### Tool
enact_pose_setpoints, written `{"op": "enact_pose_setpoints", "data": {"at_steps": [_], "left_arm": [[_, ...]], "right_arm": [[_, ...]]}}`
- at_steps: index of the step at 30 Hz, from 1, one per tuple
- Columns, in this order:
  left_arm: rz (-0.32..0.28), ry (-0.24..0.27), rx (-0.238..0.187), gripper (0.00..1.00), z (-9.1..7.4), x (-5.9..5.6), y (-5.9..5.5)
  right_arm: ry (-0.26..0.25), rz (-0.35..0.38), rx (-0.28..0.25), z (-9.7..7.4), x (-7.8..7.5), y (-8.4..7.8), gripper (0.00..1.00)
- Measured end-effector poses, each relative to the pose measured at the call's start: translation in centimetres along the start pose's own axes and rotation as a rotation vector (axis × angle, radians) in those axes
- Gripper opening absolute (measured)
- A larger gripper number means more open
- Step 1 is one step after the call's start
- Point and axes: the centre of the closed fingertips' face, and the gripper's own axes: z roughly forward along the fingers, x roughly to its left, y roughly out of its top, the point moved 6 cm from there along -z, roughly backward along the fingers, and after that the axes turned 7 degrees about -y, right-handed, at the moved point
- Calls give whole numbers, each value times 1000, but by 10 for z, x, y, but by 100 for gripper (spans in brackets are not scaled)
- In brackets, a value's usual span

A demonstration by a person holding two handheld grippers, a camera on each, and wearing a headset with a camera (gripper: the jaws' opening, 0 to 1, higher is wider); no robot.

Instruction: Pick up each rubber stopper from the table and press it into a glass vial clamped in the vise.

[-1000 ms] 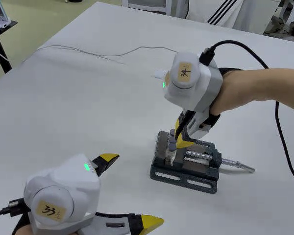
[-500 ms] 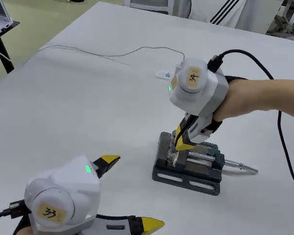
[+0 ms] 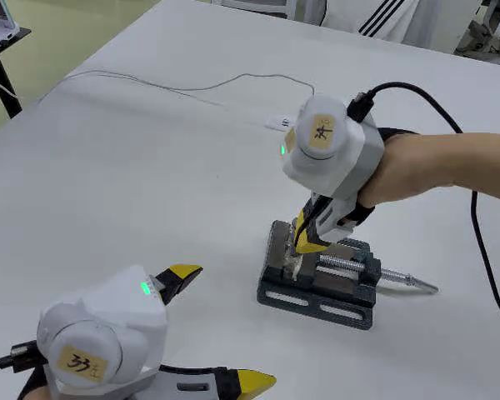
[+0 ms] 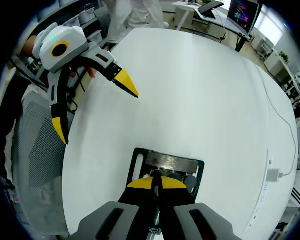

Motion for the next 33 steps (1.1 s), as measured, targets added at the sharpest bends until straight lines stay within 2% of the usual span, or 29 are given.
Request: {"op": "enact_pose_setpoints", "data": {"at_steps": [5, 10, 14, 20, 24, 25, 33], "left_arm": [[-9, 2, -9, 88, 3, 0, 0], [-10, -4, -6, 88, 5, -1, -1], [-10, -6, -4, 88, 6, -1, -1], [-21, 6, -17, 87, 5, 1, -1], [-27, 7, -12, 87, 6, 1, -4], [-28, 7, -12, 88, 6, 0, -4], [-30, 8, -16, 87, 4, 1, -3]], "right_arm": [[-5, 32, -8, 0, 0, -1, 0], [-19, 0, 4, 1, 2, 0, 0], [-9, 13, 30, 2, 0, 4, 0], [15, 45, 31, 3, -1, 1, 0], [20, 38, 39, 3, 0, 1, 0], [22, 62, 41, 3, 0, 0, 0], [5, 58, 53, 4, 1, 1, 0]]}}
